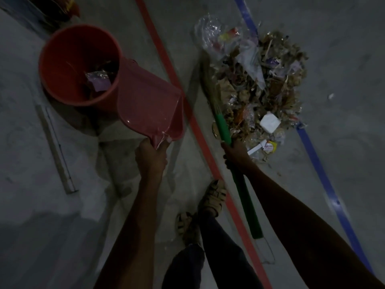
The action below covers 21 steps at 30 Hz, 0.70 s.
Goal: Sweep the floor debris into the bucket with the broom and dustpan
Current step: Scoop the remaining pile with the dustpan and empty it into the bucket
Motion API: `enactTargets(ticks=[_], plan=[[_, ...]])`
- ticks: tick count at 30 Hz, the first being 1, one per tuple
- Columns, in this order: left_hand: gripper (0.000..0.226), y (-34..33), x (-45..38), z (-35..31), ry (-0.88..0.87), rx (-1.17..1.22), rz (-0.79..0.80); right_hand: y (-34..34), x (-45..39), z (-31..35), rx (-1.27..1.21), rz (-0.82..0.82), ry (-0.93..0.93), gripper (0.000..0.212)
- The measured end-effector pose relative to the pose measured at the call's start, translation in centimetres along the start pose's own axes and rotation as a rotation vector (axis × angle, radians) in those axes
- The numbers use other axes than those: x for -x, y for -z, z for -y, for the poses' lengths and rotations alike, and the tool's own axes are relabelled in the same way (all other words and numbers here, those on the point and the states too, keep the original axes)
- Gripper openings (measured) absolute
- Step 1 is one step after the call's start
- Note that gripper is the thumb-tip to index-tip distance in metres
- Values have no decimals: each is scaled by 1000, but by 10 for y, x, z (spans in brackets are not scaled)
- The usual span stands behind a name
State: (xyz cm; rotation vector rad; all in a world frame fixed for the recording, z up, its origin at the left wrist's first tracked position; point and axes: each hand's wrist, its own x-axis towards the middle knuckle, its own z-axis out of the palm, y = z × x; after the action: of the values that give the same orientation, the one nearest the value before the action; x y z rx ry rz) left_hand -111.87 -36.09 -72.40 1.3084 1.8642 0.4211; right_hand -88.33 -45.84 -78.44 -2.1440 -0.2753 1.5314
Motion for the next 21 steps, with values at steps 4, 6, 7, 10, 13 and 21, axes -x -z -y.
enactTargets(ticks=[4, 6, 7, 10, 13, 21], plan=[[83, -19, 4, 36, 13, -85, -58, 4, 7, -22, 99, 70, -8, 36], [87, -25, 11, 52, 15, -128, -62, 6, 4, -38, 119, 60, -34, 41], [88, -25, 18, 54, 10, -144, -64, 7, 3, -45, 122, 36, -53, 42], [84, -24, 46, 49, -4, -179, -66, 14, 7, -64, 170, -34, -83, 44], [71, -20, 77, 48, -11, -163, -51, 25, 26, -83, 238, -78, -22, 35], [81, -20, 174, 83, 30, -114, 32, 59, 138, -173, 280, -171, 195, 34]])
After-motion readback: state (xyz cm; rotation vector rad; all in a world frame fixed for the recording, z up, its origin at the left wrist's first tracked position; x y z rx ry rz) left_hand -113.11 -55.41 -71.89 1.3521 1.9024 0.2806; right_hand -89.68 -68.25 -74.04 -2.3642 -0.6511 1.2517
